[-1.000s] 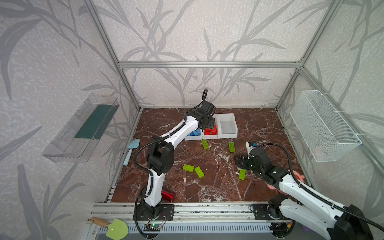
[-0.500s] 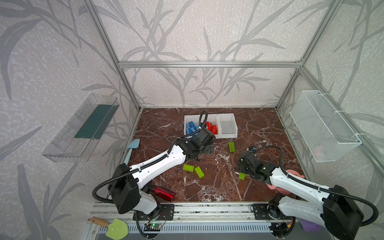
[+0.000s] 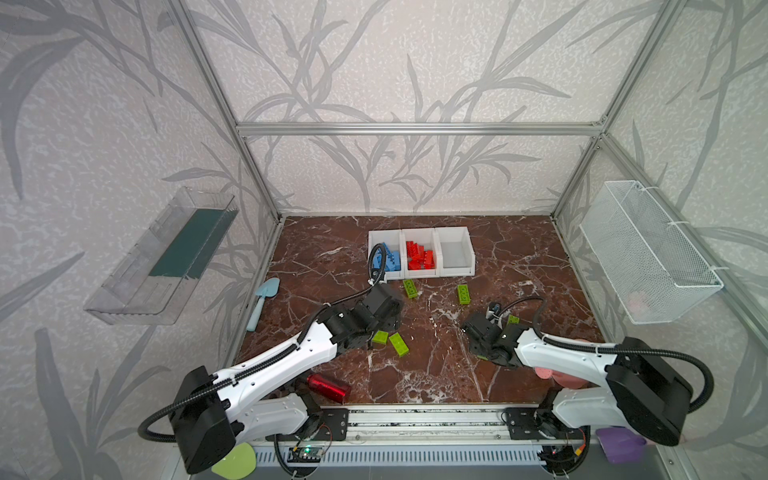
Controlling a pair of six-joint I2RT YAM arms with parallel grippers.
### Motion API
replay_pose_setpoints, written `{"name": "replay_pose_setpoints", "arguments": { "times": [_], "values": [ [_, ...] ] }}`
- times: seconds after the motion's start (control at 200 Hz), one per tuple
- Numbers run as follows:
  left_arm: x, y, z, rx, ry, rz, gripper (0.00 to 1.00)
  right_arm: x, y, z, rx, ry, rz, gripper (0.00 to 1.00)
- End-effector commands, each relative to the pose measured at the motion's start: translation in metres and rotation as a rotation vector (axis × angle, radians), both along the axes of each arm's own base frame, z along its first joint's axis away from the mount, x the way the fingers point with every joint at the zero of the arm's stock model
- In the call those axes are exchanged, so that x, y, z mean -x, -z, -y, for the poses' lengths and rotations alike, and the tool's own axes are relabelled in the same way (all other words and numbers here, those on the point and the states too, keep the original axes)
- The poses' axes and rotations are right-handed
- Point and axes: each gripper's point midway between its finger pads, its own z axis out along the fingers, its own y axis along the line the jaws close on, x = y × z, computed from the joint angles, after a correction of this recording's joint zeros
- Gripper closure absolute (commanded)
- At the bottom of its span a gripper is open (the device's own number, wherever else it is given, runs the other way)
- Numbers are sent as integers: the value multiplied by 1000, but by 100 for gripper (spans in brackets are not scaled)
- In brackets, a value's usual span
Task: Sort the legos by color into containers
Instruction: 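Close the right gripper on the lime-green brick and lift it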
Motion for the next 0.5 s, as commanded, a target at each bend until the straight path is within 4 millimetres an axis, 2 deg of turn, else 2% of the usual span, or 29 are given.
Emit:
{"name": "replay_pose_setpoints", "arguments": {
  "times": [0.0, 0.175, 0.495],
  "values": [
    [3, 0, -14, -31, -39, 18, 25, -3, 0, -1, 35, 13, 5, 39],
    [4, -5, -20, -32, -50, 33, 25, -2, 5, -4, 43, 7, -12, 47],
    [7, -5, -21, -16, -50, 34, 25, -9, -12, -14, 7, -45, 33, 70]
  ]
}}
